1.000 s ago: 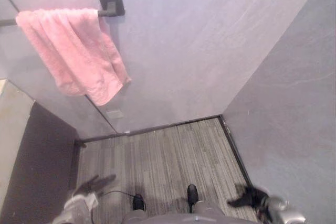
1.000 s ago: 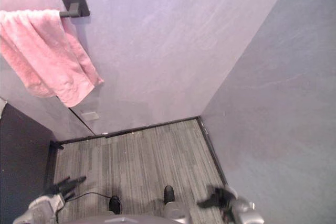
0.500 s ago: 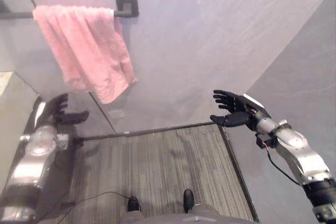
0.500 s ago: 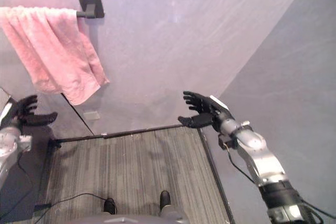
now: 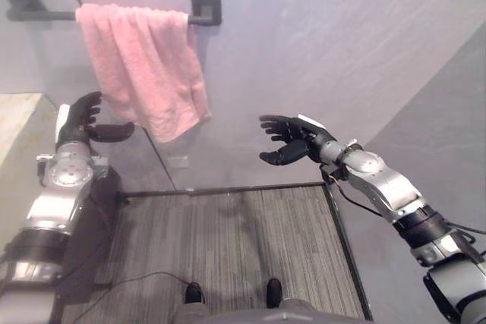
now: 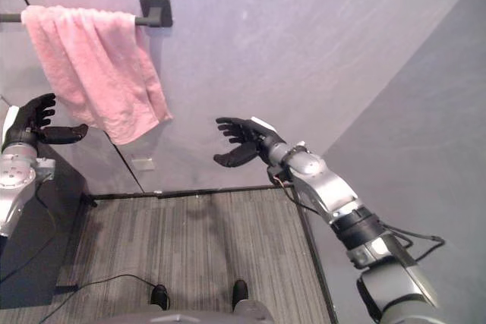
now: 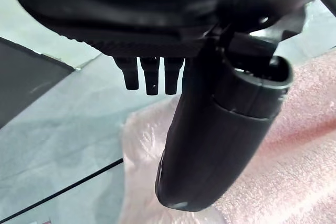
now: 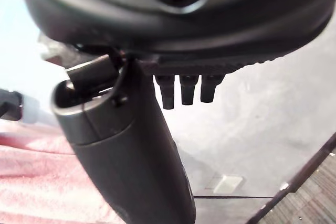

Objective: Organize the bathroom.

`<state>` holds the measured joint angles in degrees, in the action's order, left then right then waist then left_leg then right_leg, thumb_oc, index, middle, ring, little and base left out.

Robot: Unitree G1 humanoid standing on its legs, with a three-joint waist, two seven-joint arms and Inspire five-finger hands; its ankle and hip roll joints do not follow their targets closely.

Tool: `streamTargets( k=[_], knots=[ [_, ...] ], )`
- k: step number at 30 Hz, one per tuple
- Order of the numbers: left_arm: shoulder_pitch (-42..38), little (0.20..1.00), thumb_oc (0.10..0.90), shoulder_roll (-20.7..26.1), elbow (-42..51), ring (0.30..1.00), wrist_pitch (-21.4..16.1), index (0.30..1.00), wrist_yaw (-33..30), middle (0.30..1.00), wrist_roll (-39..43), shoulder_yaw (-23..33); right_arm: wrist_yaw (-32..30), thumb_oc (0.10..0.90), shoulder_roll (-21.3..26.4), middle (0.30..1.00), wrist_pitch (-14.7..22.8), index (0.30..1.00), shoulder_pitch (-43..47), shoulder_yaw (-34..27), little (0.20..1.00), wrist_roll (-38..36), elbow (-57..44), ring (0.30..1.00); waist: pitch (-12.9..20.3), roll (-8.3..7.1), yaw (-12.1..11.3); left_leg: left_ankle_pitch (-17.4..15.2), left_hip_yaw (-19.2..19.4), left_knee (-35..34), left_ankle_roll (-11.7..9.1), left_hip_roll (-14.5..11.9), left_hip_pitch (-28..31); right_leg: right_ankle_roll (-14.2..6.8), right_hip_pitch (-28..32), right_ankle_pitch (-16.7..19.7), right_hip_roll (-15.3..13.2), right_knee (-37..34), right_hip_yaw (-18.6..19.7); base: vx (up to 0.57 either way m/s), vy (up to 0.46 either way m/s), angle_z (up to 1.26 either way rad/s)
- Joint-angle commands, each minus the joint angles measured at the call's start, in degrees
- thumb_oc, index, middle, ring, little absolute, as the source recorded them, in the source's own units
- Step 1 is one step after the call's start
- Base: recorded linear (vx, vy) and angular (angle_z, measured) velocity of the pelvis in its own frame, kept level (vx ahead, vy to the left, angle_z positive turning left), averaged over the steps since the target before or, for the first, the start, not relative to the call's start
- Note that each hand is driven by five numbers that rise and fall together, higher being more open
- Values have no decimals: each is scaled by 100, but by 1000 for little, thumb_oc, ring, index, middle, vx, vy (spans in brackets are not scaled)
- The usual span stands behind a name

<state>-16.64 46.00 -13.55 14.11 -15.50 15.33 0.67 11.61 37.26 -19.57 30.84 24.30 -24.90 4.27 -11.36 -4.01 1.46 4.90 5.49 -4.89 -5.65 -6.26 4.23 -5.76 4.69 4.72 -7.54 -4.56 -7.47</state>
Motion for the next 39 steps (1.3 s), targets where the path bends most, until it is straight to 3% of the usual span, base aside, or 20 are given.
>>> streamTargets(
  k=[1, 2, 3, 6, 10, 12, 15, 16, 17, 20, 21, 25, 33, 39],
  knots=[
    [-863, 900, 800, 363, 237, 900, -153, 900, -234, 900, -198, -61, -166, 800, 65, 900, 196, 900, 730, -36, 900, 196, -20, 900, 382, 151, -230, -829, 362, 716, 156, 0, 172, -833, -492, 103, -844, 522, -166, 54, 190, 17],
    [-802, 900, 800, 448, 368, 900, -13, 900, -199, 900, -273, 54, -65, 800, 126, 900, 141, 900, 741, -22, 900, 124, -41, 900, 314, 155, -265, -921, 326, 857, 263, 87, 147, -845, -810, 200, -977, 1173, -172, 83, 187, 9],
    [-749, 900, 800, 508, 421, 900, 56, 900, -195, 900, -253, 127, -14, 800, 151, 900, 69, 900, 732, -33, 900, 122, -98, 900, 295, 157, -236, -934, 381, 899, 284, 103, 166, -844, -946, 168, -895, 1352, -111, 109, 132, -6],
    [-655, 900, 800, 493, 622, 900, 100, 900, -167, 900, -315, 107, 2, 800, 234, 900, -38, 900, 351, -148, 900, 331, -398, 900, 259, 74, 18, -987, 35, 855, 380, 324, 244, -732, -1257, 262, -192, 894, 683, 213, -48, -3],
    [-638, 900, 800, 401, 621, 900, -43, 900, -188, 900, -324, 72, 56, 800, 237, 900, 206, 900, 1, -423, 900, 499, -345, 900, 273, 32, 161, -1013, -104, 881, 417, 378, 204, -548, -1154, 112, 136, 846, 899, 132, -123, 54],
    [-693, 900, 800, 261, 579, 900, -151, 900, -144, 900, -428, -48, -122, 800, 267, 900, 281, 900, 38, -424, 900, 397, -195, 900, 329, 14, 233, -909, -87, 869, 310, 311, 156, -379, -872, 57, 315, 582, 901, 117, -170, 115],
    [-861, 900, 800, 220, 530, 900, -258, 900, -76, 900, -429, -286, -276, 800, 279, 900, 184, 900, 170, -423, 900, 381, -100, 900, 367, 1, 326, -840, 191, 997, 217, 197, 76, -268, -711, 58, 358, 380, 785, 78, -88, 65],
    [-1044, 900, 800, 100, 484, 900, -386, 900, 4, 900, -494, -487, -394, 800, 323, 900, 86, 900, 199, -519, 900, 355, -37, 900, 405, 18, 485, -679, 624, 1425, 65, 4, -30, -170, -659, 0, 353, 373, 680, 25, -46, 46],
    [-1174, 900, 800, 78, 489, 900, -402, 900, 74, 900, -459, -588, -450, 800, 361, 900, 74, 900, 140, -612, 900, 394, -27, 900, 396, 36, 535, -623, 671, 1712, 0, -36, -184, -123, -619, -30, 355, 399, 618, 32, -17, 97],
    [-1302, 900, 800, 60, 652, 900, -350, 900, 259, 900, -390, -648, -575, 800, 433, 900, 170, 900, -113, -903, 900, 465, -12, 900, 373, 153, 617, -644, 574, 1270, 46, 90, -345, -164, -524, -113, 367, 411, 538, 53, 81, 104],
    [-1247, 900, 800, 104, 733, 900, -367, 900, 276, 900, -368, -601, -692, 800, 346, 900, 148, 900, -154, -1071, 900, 511, -77, 900, 370, 242, 654, -606, 506, 896, 145, 145, -187, -199, -550, -169, 375, 488, 556, 84, 127, 47],
    [-1256, 900, 800, 28, 788, 900, -538, 900, 249, 900, -444, -585, -1066, 800, 145, 900, 85, 900, -158, -1343, 900, 615, -338, 900, 350, 328, 716, -581, 613, 483, 198, 198, 111, -305, -632, -165, 335, 544, 567, 49, 75, -12],
    [-1483, 900, 800, 236, 737, 900, -841, 900, 429, 900, -502, -535, -1484, 800, -5, 900, -7, 900, 371, -1468, 900, 637, -594, 900, 391, 413, 760, -726, 895, 503, 257, 249, 206, -329, -588, -218, 351, 473, 682, 29, 15, -11],
    [-1787, 900, 800, 252, 553, 900, -836, 900, 170, 900, -642, -647, -1552, 800, -202, 900, -167, 900, 978, -1114, 900, 553, -619, 900, 417, 460, 705, -732, 905, 489, 266, 279, 209, -318, -543, -222, 361, 425, 726, 16, 11, -15]
  ],
)
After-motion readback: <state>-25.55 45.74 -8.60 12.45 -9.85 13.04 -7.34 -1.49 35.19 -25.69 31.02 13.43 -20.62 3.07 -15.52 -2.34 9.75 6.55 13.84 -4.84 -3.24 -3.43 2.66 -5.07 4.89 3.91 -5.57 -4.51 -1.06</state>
